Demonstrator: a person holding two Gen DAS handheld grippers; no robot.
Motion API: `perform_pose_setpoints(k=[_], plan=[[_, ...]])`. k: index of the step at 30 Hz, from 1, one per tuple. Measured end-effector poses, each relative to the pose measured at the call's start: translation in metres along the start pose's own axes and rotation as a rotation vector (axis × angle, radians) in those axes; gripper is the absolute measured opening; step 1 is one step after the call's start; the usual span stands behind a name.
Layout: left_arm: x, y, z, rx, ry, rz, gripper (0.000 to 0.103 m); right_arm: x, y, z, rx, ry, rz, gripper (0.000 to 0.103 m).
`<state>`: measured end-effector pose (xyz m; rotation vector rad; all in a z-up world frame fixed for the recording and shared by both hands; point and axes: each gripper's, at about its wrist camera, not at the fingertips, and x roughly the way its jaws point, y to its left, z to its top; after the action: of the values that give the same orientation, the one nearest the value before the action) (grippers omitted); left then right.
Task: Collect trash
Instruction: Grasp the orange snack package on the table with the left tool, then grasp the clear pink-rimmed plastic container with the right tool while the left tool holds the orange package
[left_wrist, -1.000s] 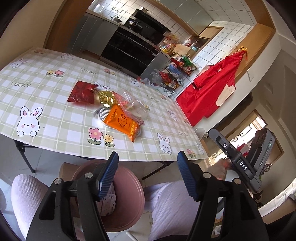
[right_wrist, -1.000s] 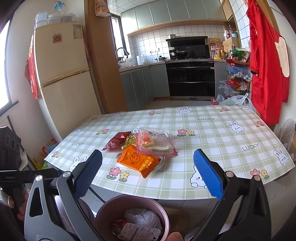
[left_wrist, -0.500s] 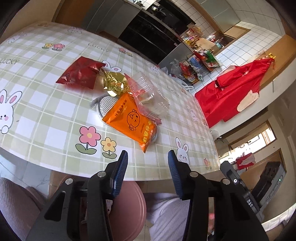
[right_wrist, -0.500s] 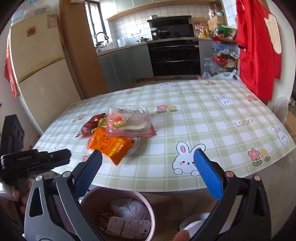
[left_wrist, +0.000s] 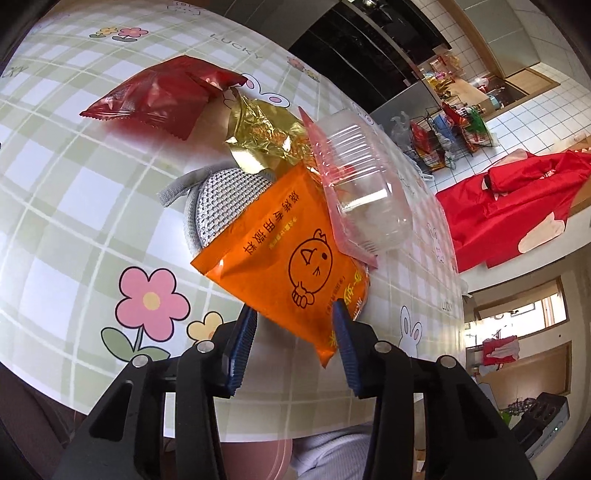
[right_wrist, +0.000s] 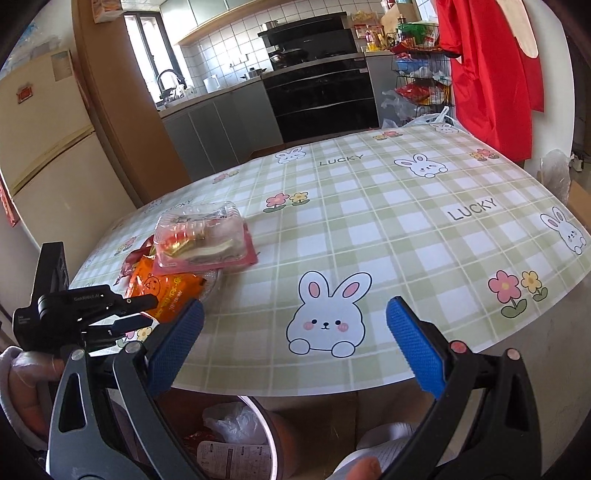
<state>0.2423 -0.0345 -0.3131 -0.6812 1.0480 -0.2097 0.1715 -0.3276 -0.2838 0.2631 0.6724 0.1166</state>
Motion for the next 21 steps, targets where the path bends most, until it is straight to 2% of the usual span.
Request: perform_pose_setpoints(k=[1, 2, 9, 16, 19, 21], plan=[[0.002, 0.0, 0.002, -0.006, 0.002, -0.003, 0.041, 0.001, 0.0, 0.0, 0.001, 0.001, -0.001, 0.097], [0.004, 0.001, 0.003, -0.009, 0.008, -0.01, 0.035, 0.001, 0.0, 0.0, 0.001, 0.002, -0.002, 0.097], [-0.004, 0.001, 0.002, 0.019, 0.007, -0.032, 0.018, -0.001, 0.005, -0.001, -0.016, 0.006, -0.001, 0.097], [-0.034, 0.0, -0.012, 0.075, 0.014, -0.07, 0.012, -0.003, 0.018, 0.002, -0.061, 0.014, 0.0, 0.097], [-0.039, 0.003, -0.013, 0.063, 0.034, -0.108, 0.012, -0.003, 0.023, 0.003, -0.065, 0.021, 0.005, 0.097], [-0.041, 0.007, -0.012, 0.061, 0.037, -0.094, 0.013, -0.003, 0.025, 0.004, -0.065, 0.023, 0.006, 0.097]])
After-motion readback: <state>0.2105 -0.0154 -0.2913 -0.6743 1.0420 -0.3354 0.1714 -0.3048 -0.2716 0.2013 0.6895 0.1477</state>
